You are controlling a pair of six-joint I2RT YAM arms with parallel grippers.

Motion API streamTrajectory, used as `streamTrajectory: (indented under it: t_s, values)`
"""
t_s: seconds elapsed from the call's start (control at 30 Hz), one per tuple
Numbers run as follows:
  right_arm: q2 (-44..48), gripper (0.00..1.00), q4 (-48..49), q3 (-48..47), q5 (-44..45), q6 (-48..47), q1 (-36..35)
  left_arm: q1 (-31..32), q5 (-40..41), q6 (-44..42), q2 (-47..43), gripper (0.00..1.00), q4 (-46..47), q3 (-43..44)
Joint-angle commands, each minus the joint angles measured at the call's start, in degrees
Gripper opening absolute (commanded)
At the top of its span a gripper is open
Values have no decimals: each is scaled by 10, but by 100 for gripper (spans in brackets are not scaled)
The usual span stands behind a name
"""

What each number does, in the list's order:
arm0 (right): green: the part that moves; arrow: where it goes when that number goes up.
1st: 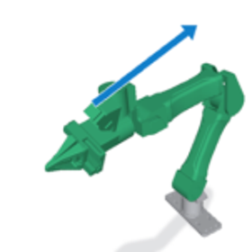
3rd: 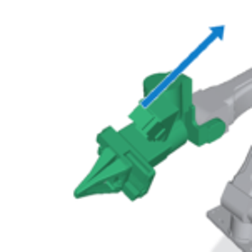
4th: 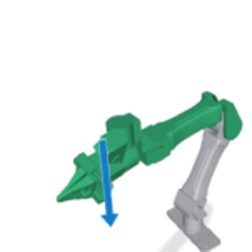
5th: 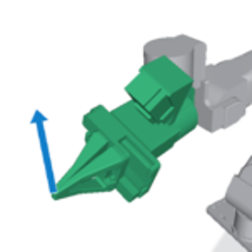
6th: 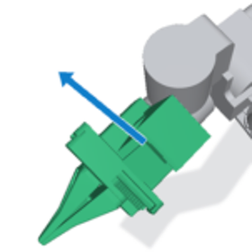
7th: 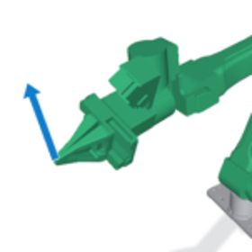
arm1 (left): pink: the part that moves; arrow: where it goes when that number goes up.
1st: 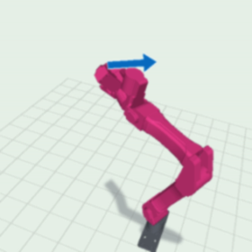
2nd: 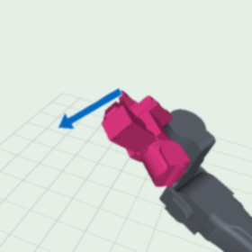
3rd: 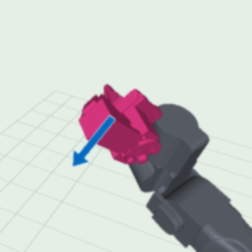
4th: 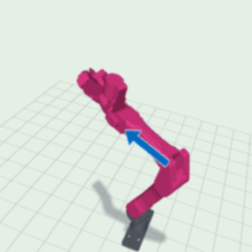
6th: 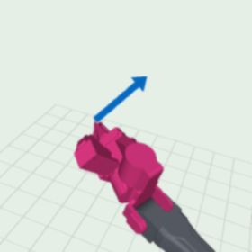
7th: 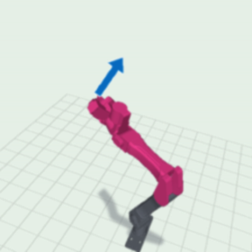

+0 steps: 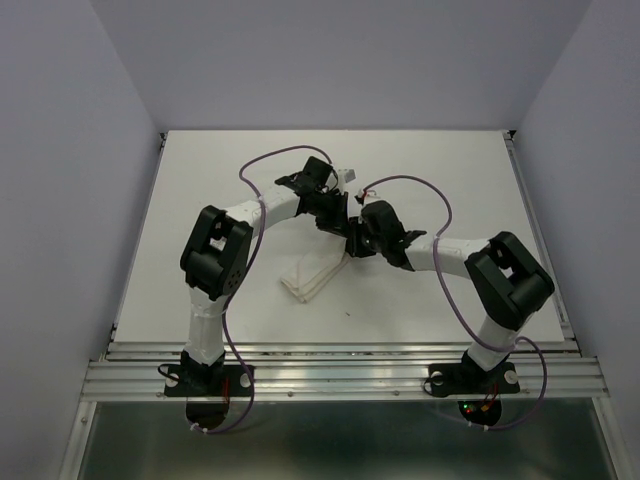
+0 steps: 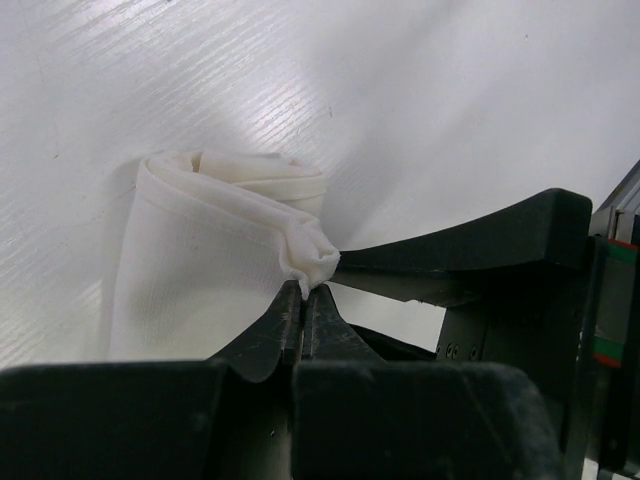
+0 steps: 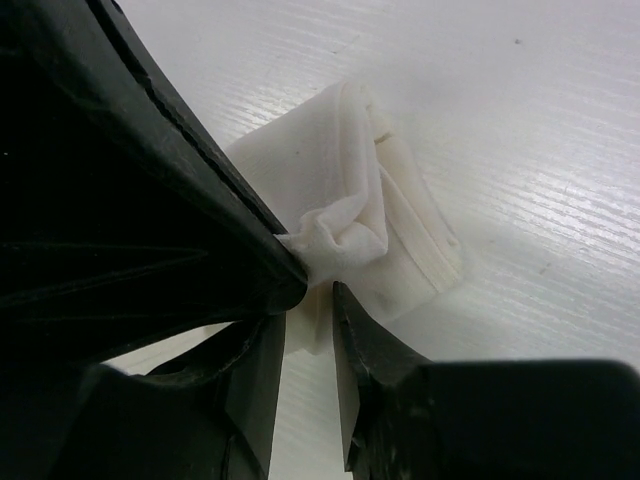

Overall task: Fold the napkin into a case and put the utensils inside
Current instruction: Stuff the top corner of the smaller-rectangle-folded napkin into the folded napkin.

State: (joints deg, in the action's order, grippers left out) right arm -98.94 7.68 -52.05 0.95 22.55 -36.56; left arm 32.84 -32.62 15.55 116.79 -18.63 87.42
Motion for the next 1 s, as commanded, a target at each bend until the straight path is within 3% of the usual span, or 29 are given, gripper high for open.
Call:
streamTrajectory:
  t_s: [0.0,0.43,0.57,0.73,0.97]
  values:
    - [-12,32,25,-35,54,-23,-15,-3,-15,-2,-43,0,7,-5]
    - [-28,27,24,-40,130,-30,-32,-3,-18,-4,-45,0,7,-12]
    - [-32,19,24,-42,137,-29,-32,-4,-20,-4,-46,0,7,-12]
    - [-28,1,26,-39,145,-14,-32,-6,-19,-5,-47,0,7,-15]
    - [-18,1,42,-28,133,21,-32,-11,-22,-26,-50,0,-6,-43]
